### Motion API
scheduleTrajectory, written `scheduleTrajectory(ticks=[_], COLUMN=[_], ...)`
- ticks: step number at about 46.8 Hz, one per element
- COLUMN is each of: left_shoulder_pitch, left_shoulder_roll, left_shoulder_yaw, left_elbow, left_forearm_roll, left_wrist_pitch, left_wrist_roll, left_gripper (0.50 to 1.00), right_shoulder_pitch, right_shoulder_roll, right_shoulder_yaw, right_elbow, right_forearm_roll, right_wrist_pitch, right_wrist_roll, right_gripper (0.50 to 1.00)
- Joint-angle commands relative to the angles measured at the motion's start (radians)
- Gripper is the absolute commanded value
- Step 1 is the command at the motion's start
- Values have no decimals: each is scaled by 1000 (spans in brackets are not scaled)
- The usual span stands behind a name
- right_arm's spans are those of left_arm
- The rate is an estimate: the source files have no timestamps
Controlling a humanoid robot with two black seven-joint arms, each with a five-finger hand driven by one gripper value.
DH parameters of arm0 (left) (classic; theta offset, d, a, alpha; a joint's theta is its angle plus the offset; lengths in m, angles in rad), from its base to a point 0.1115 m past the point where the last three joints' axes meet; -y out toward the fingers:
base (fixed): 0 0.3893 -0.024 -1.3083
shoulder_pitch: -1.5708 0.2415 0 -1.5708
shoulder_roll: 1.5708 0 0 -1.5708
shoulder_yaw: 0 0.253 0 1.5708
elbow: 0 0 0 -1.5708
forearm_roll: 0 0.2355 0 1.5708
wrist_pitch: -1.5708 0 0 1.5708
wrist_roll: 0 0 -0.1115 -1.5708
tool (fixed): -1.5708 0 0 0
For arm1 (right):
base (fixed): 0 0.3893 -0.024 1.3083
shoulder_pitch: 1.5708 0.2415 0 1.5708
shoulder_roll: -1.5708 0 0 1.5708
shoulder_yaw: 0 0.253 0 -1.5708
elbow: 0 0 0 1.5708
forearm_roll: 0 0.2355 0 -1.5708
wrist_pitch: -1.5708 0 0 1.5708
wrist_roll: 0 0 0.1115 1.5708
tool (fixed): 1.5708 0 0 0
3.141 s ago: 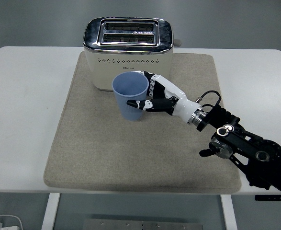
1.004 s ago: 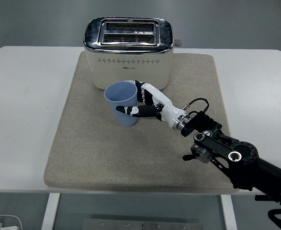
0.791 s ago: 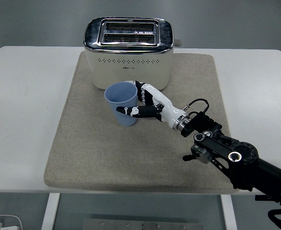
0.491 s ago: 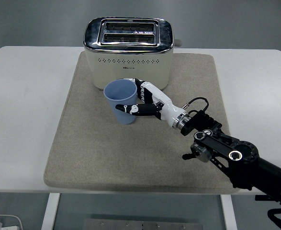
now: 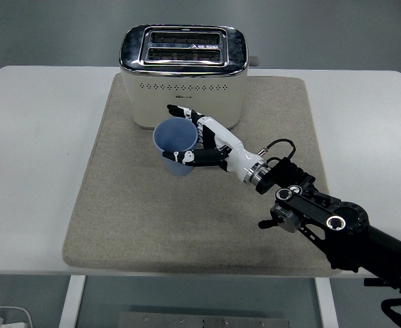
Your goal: Put the water cup in front of the bread machine
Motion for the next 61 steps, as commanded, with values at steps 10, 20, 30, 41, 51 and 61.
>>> scheduleTrajectory(ticks=[10, 20, 30, 41, 51, 61], left_shoulder_pitch=[-1, -1, 1, -1, 1, -1], left_shoulder_roll=[0, 0, 0, 0, 0, 0], left_shoulder_yaw=[0, 0, 0, 0, 0, 0], left_elbow=[0, 1, 0, 1, 0, 0], left_forearm_roll=[0, 0, 0, 0, 0, 0], left_wrist_pitch=[0, 0, 0, 0, 0, 0], left_wrist_roll=[0, 0, 0, 0, 0, 0], left_gripper=[1000, 1000, 1000, 1000, 1000, 1000], right_shoulder_pitch=[-1, 0, 5, 6, 13, 23], right_shoulder_roll=[0, 0, 0, 0, -9, -8], right_shoulder_yaw=[-1, 2, 2, 2, 2, 3], right_elbow=[9, 9, 9, 9, 4, -34], right_forearm_roll=[0, 0, 0, 0, 0, 8], right_wrist_pitch=[1, 18, 23, 25, 25, 26], right_wrist_roll=[1, 1, -1, -1, -1, -1], right_gripper=[928, 930, 930, 930, 930, 930])
